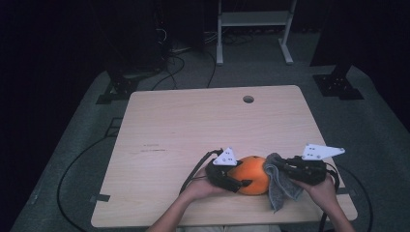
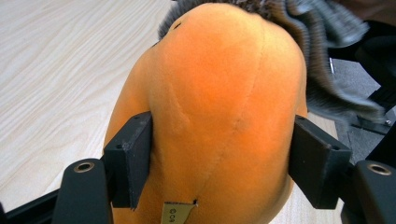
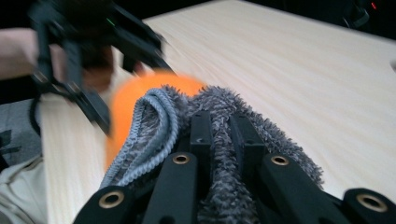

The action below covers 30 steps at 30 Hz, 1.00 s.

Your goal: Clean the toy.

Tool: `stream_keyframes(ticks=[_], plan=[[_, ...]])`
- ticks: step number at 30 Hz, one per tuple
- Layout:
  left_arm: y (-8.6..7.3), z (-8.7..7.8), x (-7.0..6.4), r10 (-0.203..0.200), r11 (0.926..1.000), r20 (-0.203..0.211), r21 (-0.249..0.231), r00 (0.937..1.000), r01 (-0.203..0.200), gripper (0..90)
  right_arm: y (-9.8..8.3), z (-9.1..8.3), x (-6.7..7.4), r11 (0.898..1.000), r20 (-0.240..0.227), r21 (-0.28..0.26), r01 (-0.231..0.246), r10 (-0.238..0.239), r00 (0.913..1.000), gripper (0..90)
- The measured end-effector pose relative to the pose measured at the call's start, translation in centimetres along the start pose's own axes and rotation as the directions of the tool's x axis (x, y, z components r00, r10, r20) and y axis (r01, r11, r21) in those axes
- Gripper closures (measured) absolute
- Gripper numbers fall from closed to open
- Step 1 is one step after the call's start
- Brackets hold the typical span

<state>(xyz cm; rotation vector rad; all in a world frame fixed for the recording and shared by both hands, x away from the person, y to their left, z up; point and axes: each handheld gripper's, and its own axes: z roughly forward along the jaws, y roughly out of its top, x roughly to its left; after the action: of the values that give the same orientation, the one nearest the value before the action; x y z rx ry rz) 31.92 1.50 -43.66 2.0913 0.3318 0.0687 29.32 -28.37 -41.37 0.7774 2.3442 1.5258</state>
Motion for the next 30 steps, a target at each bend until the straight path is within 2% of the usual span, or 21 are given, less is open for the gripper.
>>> stream_keyframes(ticks=[4, 5, 7, 8, 10, 12, 14, 17, 20, 21, 22, 24, 25, 26, 27, 28, 30], plan=[[0.0, -0.5, 0.1, -0.002, 0.9995, 0.0, -0.03, 1.0, 0.002, 30.5, -1.9, -0.7, -0.9, 0.997, 0.032, 0.049, -0.052, 0.05, 0.9982, 80.4], [0.1, -0.7, 0.1, 0.0, 0.999, -0.01, -0.045, 1.0, 0.0, 32.2, -2.0, -0.9, -1.0, 0.997, 0.034, 0.047, -0.057, 0.055, 0.9979, 80.4], [0.6, -1.2, 0.2, -0.01, 0.9983, -0.03, -0.058, 0.9995, 0.008, 35.2, -1.6, -1.3, -1.0, 0.998, 0.03, 0.008, -0.062, 0.062, 0.9976, 80.5], [0.9, -1.5, 0.2, 0.005, 0.9987, -0.055, -0.05, 0.9985, -0.007, 35.7, -1.2, -1.4, -0.9, 0.998, 0.029, -0.011, -0.057, 0.058, 0.9979, 80.5], [1.5, -2.2, 0.1, 0.05, 0.9987, -0.126, 0.001, 0.9908, -0.05, 35.9, 0.1, -1.4, -0.5, 0.998, 0.022, -0.048, -0.038, 0.039, 0.999, 80.7], [1.8, -3.0, 0.3, 0.072, 0.9972, -0.173, 0.034, 0.9823, -0.067, 36.2, 1.7, -1.0, 0.1, 0.997, 0.007, -0.077, 0.0, 0.0, 1.0, 80.7], [2.2, -3.7, 0.7, 0.067, 0.9968, -0.213, 0.057, 0.9747, -0.056, 36.3, 3.4, 0.1, 0.8, 0.994, -0.02, -0.098, 0.038, -0.04, 0.999, 80.7], [2.6, -4.0, 1.0, 0.061, 0.9961, -0.28, 0.079, 0.9581, -0.04, 36.2, 5.7, 2.7, 1.5, 0.991, -0.046, -0.11, 0.069, -0.075, 0.9961, 80.6], [2.0, -3.3, 1.0, 0.061, 0.9937, -0.302, 0.109, 0.9514, -0.029, 33.4, 6.5, 5.6, 1.3, 0.995, -0.047, -0.068, 0.073, -0.076, 0.996, 80.7], [1.5, -2.9, 1.1, 0.046, 0.9927, -0.292, 0.12, 0.9552, -0.011, 29.1, 6.4, 6.4, 1.0, 0.997, -0.054, -0.049, 0.058, -0.061, 0.9967, 80.7], [1.1, -2.7, 1.2, 0.03, 0.993, -0.254, 0.118, 0.9669, 0.0, 23.9, 6.1, 7.1, 0.8, 0.998, -0.058, -0.02, 0.054, -0.055, 0.9968, 80.8], [0.6, -3.1, 1.3, 0.021, 0.9964, -0.195, 0.084, 0.9805, -0.005, 19.8, 5.1, 7.8, 0.7, 0.999, -0.083, 0.002, 0.049, -0.049, 0.9953, 81.0], [0.5, -3.5, 1.6, -0.005, 0.9982, -0.145, 0.059, 0.9894, 0.014, 18.4, 4.6, 7.8, 0.7, 0.999, -0.097, 0.01, 0.045, -0.044, 0.9943, 81.0], [0.4, -3.9, 1.9, -0.033, 0.9989, -0.098, 0.03, 0.9947, 0.036, 17.0, 4.2, 7.5, 0.8, 0.999, -0.107, 0.012, 0.043, -0.041, 0.9934, 81.0], [0.3, -4.3, 2.2, -0.048, 0.9988, -0.079, 0.003, 0.9958, 0.048, 17.2, 3.9, 7.2, 0.8, 0.999, -0.109, 0.015, 0.044, -0.042, 0.9932, 81.0], [0.4, -4.5, 2.5, -0.05, 0.9987, -0.075, -0.002, 0.9959, 0.05, 18.6, 3.6, 6.9, 0.9, 0.998, -0.11, 0.024, 0.054, -0.051, 0.9926, 81.0], [0.6, -4.7, 3.0, -0.057, 0.9984, -0.1, -0.004, 0.9933, 0.057, 18.8, 2.9, 6.3, 1.2, 0.997, -0.108, 0.035, 0.07, -0.066, 0.992, 81.0]])
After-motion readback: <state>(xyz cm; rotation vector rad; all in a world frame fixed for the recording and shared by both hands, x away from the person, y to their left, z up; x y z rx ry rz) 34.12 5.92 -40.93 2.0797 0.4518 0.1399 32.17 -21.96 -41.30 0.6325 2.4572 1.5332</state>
